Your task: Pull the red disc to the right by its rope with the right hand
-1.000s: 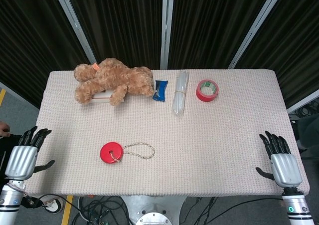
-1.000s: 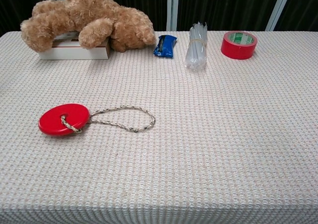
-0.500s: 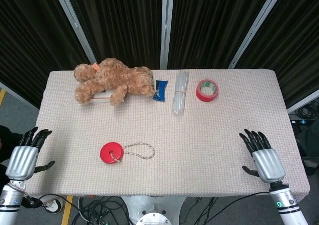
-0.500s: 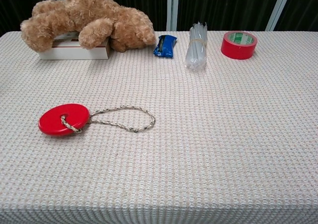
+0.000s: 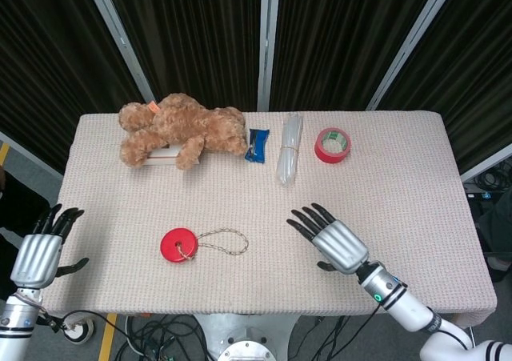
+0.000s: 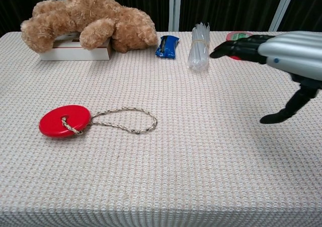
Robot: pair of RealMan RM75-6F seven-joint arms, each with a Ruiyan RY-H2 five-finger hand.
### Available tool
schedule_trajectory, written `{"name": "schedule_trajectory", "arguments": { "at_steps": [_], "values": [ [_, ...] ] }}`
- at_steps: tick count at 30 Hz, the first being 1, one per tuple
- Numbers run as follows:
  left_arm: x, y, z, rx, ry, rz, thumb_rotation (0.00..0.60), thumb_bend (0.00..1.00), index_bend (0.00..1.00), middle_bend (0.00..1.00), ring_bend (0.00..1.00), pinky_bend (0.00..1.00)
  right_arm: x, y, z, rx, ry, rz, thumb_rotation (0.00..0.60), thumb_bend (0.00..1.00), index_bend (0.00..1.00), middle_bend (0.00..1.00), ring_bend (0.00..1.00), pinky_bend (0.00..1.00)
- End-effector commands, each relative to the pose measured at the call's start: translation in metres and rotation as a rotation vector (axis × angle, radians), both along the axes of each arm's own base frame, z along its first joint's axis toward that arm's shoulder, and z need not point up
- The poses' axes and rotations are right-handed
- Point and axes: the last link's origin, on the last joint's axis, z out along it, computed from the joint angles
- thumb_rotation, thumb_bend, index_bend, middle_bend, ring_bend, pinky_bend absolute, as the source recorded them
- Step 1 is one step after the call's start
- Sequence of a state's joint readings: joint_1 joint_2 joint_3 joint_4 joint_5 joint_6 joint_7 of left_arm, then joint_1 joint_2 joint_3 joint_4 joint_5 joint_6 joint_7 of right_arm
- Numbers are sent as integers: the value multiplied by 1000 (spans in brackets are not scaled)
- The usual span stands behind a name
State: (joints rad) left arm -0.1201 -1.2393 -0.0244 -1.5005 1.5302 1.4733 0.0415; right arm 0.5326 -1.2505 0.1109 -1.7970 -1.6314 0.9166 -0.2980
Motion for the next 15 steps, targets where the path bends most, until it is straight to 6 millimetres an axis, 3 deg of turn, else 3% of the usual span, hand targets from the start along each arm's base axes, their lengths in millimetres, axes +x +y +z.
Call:
{"name": "schedule_trajectory", "arguments": {
  "at_steps": [1,15],
  "values": [
    [-1,0,1,3,-2,2,600,18,160,146,24,118,39,-8,-26,127,22,36,600,11,0,48,0,0],
    [-6,-1,5,14,-5,6,600,18,160,146,24,118,70,-23,-83,276,155,62,600,53,0,89,0,0]
  ]
}}
